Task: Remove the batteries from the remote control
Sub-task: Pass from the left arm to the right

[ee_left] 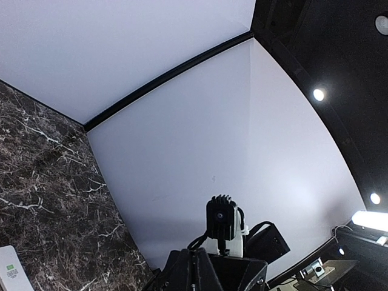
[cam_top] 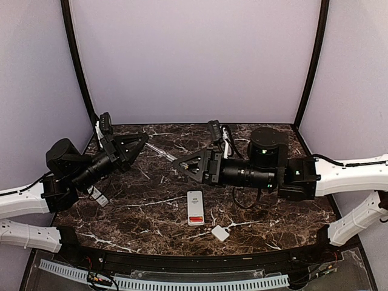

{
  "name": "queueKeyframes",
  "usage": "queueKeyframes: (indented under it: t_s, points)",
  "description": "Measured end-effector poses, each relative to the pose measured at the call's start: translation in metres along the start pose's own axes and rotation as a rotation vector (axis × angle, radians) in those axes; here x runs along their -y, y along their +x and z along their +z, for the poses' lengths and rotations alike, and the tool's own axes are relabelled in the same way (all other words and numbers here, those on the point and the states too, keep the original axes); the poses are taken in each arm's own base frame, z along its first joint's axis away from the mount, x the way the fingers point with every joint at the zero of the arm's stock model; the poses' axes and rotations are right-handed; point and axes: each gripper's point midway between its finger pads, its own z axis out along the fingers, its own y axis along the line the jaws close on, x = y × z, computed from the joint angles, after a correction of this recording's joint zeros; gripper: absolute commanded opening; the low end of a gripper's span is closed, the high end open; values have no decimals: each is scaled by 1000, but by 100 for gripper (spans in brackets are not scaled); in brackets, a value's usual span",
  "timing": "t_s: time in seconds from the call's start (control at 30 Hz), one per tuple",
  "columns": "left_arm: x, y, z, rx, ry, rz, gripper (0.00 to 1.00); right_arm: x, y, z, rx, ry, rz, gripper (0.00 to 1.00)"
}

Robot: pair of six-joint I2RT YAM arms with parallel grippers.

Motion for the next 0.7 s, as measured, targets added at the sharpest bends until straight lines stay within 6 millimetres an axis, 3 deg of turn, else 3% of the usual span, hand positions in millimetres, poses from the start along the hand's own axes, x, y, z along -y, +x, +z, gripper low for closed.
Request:
queueKeyframes:
  t_s: [0.33,0.7]
  points:
    - [1,-2,4,21,21,-7,0,-3,-4,7,21,-24,16,58]
    - [-2,-9,2,70,28,-12,0,-13,-21,10,76,-79,34,51]
